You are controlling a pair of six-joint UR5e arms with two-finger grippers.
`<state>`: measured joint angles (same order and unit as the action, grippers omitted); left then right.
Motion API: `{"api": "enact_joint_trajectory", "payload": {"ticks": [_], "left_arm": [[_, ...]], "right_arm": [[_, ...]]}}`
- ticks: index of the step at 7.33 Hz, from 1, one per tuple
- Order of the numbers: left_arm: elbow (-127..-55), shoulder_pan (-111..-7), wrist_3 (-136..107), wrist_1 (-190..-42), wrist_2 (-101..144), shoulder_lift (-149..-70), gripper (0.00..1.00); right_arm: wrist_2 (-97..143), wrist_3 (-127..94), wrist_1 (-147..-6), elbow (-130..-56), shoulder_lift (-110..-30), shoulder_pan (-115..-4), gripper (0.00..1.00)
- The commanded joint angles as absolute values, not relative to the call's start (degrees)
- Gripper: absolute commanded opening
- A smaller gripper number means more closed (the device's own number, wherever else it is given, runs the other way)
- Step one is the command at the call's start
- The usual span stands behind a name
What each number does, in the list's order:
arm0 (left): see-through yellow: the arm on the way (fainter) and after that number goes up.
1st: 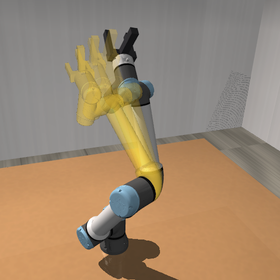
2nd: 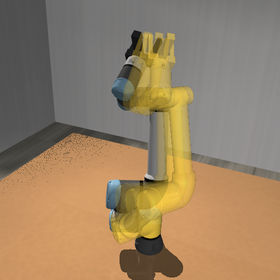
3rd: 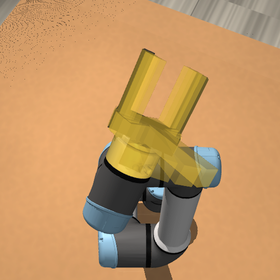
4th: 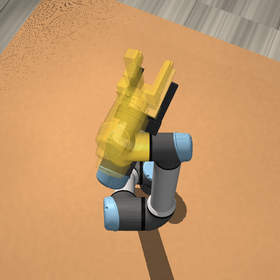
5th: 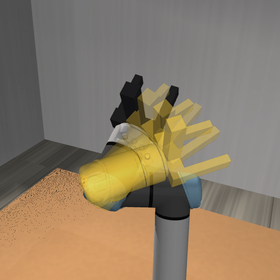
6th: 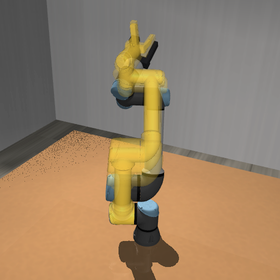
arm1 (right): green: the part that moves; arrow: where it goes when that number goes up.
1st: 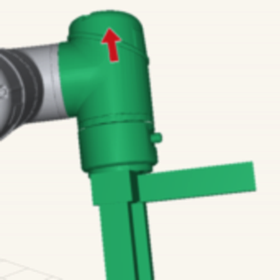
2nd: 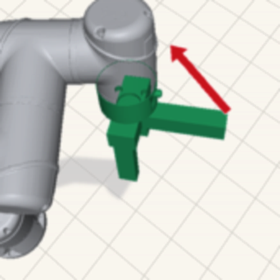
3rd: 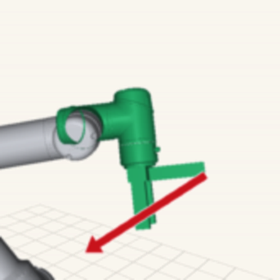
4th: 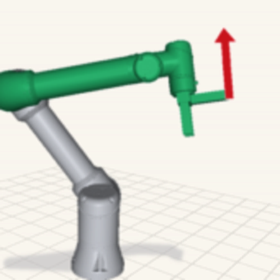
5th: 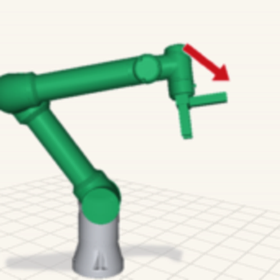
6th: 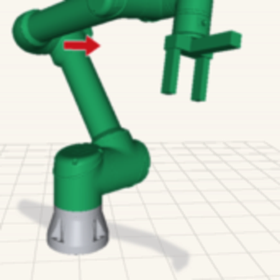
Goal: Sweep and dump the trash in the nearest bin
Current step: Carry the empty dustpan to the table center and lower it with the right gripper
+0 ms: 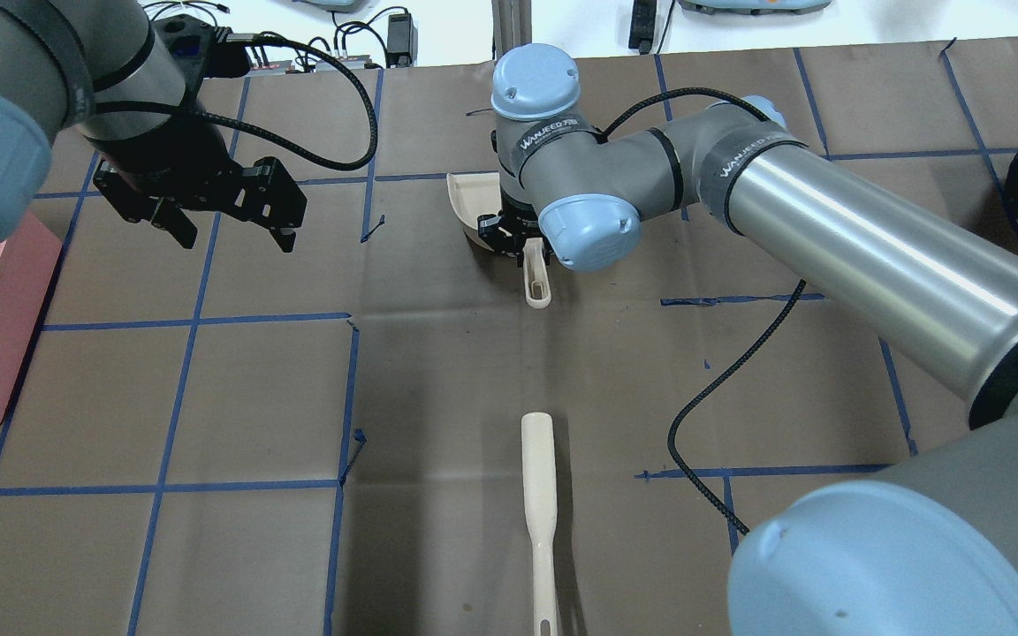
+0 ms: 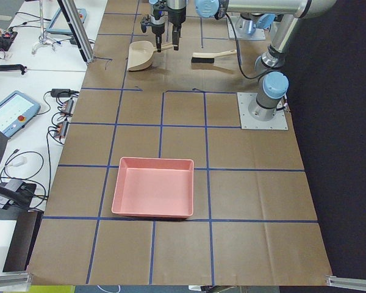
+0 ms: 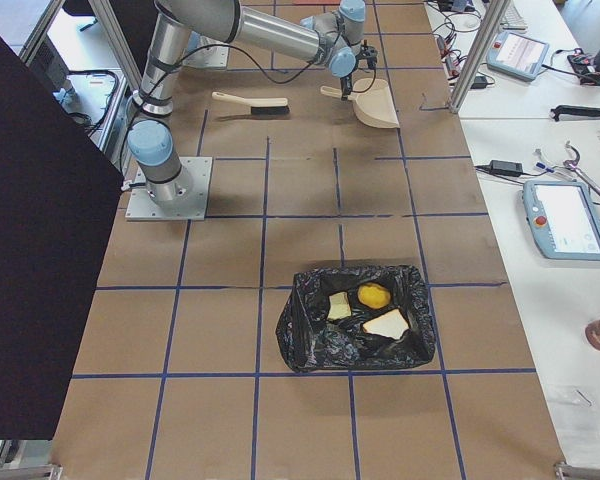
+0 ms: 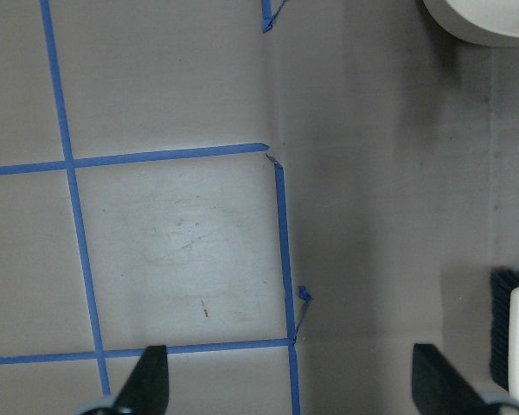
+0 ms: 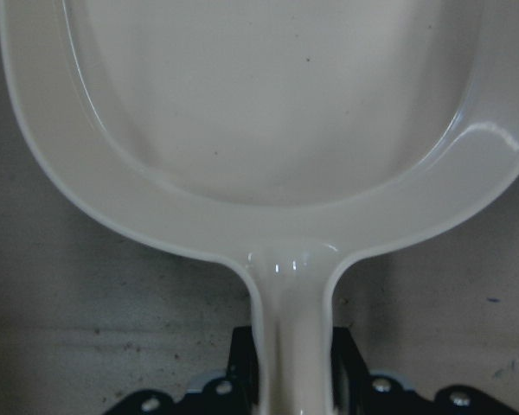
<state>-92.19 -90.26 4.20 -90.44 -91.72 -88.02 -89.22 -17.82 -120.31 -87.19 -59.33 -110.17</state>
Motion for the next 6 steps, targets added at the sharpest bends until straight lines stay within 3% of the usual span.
{"api": "enact_joint_trajectory", "payload": {"ticks": [1, 2, 3, 4, 6], "left_arm": [[-92.2, -90.3, 4.1, -90.4, -91.9, -87.9, 1.0], [-92.2, -90.3, 4.1, -90.4, -91.9, -87.8, 1.0], [-92.2, -90.3, 4.1, -90.4, -91.9, -87.8, 1.0], [-92.2, -90.4, 4.1, -90.4, -91.8, -87.8, 1.0], [-92.2, -90.4, 4.1, -90.4, -91.8, -87.8, 1.0]], "right_arm": [[-89.1, -18.1, -120.3, -87.2, -59.2, -110.6, 0.06], [-89.3, -18.1, -120.3, -87.2, -59.2, -110.6, 0.2], [-89.6, -18.0, -120.4, -87.2, -59.1, -110.5, 0.55], [-89.6, -17.5, -120.4, -87.1, -59.0, -110.5, 0.99], [-89.2, -17.4, -120.3, -87.1, -59.1, -110.0, 1.0]]}}
